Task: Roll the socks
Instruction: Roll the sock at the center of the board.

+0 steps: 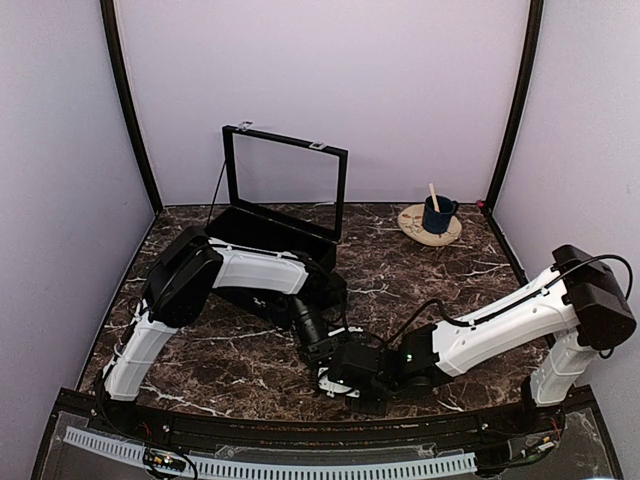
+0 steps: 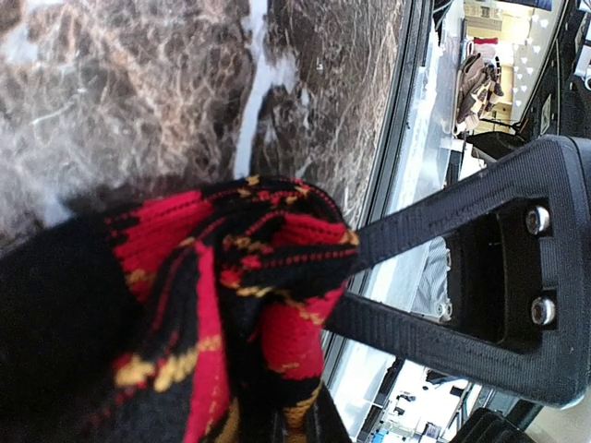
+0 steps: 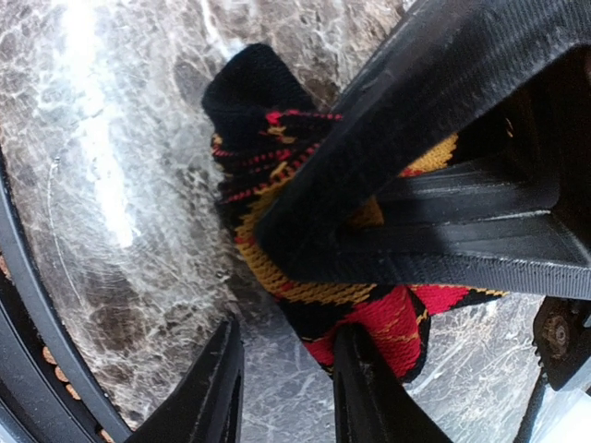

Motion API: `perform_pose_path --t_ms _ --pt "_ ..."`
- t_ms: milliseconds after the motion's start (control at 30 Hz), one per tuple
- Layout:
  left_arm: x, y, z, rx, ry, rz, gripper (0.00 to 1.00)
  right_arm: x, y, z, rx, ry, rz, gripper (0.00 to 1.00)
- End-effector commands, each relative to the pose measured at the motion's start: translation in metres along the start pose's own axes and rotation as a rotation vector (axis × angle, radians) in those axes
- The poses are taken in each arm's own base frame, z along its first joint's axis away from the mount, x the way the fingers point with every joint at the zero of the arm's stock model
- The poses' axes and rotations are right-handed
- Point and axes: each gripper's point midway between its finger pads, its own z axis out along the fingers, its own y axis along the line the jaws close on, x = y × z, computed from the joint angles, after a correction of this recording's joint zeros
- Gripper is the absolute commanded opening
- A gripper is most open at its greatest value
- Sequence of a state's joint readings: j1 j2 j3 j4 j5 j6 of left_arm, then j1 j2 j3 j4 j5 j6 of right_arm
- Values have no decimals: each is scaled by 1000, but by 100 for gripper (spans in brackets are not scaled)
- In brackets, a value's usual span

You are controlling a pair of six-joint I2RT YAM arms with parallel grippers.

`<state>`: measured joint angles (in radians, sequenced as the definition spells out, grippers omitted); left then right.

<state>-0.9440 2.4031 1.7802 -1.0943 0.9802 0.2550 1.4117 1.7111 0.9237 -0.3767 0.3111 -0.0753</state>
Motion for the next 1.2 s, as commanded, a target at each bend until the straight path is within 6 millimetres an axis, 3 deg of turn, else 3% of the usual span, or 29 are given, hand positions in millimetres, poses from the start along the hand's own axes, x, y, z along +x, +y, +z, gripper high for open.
perform_pose_path --t_ms 0,500,900,1167 --pt "5 12 3 -30 21 2 0 11 -13 8 51 53 -6 32" --pt "20 21 14 -8 53 -44 0 6 -40 3 139 17 0 38" --pt "25 26 17 2 64 -63 0 -1 -33 10 89 -9 -13 36" --pt "32 35 18 -15 75 -84 0 -12 -42 -5 135 -30 -24 38"
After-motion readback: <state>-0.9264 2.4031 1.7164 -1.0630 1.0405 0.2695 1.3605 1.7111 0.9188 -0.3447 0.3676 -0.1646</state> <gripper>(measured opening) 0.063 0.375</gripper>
